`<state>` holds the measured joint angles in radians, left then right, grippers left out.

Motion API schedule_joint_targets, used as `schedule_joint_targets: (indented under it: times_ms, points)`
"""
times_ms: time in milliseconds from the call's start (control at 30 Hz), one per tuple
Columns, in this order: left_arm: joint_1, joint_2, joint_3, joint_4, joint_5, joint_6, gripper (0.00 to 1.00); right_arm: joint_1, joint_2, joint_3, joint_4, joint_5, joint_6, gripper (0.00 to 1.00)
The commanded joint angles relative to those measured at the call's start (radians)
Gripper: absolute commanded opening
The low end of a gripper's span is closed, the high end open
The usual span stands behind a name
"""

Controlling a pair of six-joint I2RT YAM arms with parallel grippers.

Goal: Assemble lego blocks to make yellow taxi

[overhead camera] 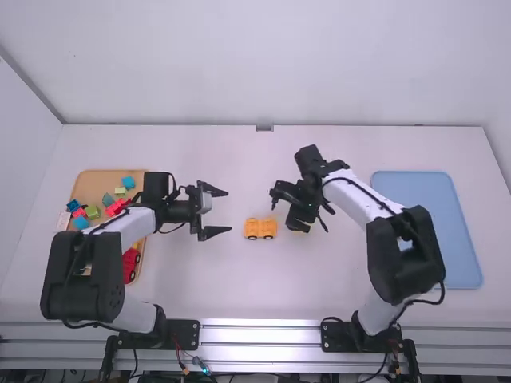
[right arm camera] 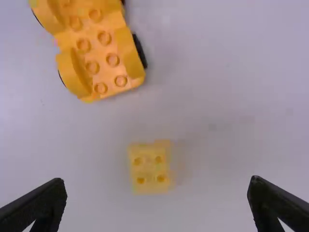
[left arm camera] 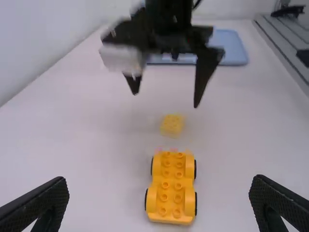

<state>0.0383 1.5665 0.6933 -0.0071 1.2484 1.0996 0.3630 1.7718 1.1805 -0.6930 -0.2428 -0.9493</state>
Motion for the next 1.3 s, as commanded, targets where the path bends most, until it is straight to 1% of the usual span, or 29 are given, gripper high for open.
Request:
schedule_joint_targets:
  times_ms: [0, 33, 67, 133, 200, 233, 367, 400, 467, 500, 633, 933, 1100, 1167, 1267]
  points:
    - [-0.046, -0.026, -0.028, 0.032, -0.058, -0.003, 0.99, -0.072, -0.027, -0.098, 0.05, -0.251, -0.158, 0.99]
    - [-0.055, -0.026, -0.034, 0.049, -0.068, -0.015, 0.99, -0.092, -0.027, -0.122, 0.082, -0.287, -0.176, 0.99]
    - [-0.069, -0.026, -0.045, 0.079, -0.087, -0.045, 0.99, -0.13, -0.026, -0.174, 0.147, -0.35, -0.197, 0.99]
    - [-0.078, -0.026, -0.056, 0.108, -0.099, -0.074, 0.99, -0.168, -0.026, -0.235, 0.221, -0.411, -0.209, 0.99]
    - [-0.076, -0.026, -0.07, 0.139, -0.107, -0.108, 0.99, -0.223, -0.026, -0.328, 0.338, -0.491, -0.208, 0.99]
    - [-0.076, -0.026, -0.071, 0.141, -0.107, -0.11, 0.99, -0.23, -0.026, -0.34, 0.354, -0.503, -0.209, 0.99]
    - [-0.077, -0.026, -0.088, 0.151, -0.101, -0.116, 0.99, -0.315, -0.025, -0.489, 0.529, -0.663, -0.33, 0.99]
    - [-0.076, -0.026, -0.089, 0.15, -0.096, -0.116, 0.99, -0.323, -0.025, -0.505, 0.555, -0.676, -0.335, 0.99]
    - [-0.079, -0.026, -0.092, 0.15, -0.077, -0.116, 0.99, -0.345, -0.025, -0.567, 0.685, -0.7, -0.307, 0.99]
    - [-0.076, -0.026, -0.092, 0.146, -0.065, -0.116, 0.99, -0.353, -0.025, -0.601, 0.774, -0.7, -0.253, 0.99]
    - [-0.072, -0.026, -0.091, 0.147, -0.05, -0.116, 0.99, -0.367, -0.025, -0.652, 0.91, -0.703, -0.172, 0.99]
    - [-0.072, -0.026, -0.092, 0.138, -0.052, -0.116, 0.99, -0.37, -0.014, -0.65, 0.92, -0.721, -0.172, 0.99]
    - [-0.072, -0.026, -0.092, 0.128, -0.053, -0.116, 0.99, -0.37, 0.098, -0.563, 0.903, -0.729, -0.093, 0.99]
    - [-0.072, -0.026, -0.092, 0.127, -0.053, -0.116, 0.99, -0.37, 0.135, -0.527, 0.869, -0.729, -0.102, 0.99]
    - [-0.072, -0.026, -0.092, 0.124, -0.055, -0.116, 0.99, -0.37, 0.174, -0.483, 0.796, -0.732, -0.181, 0.99]
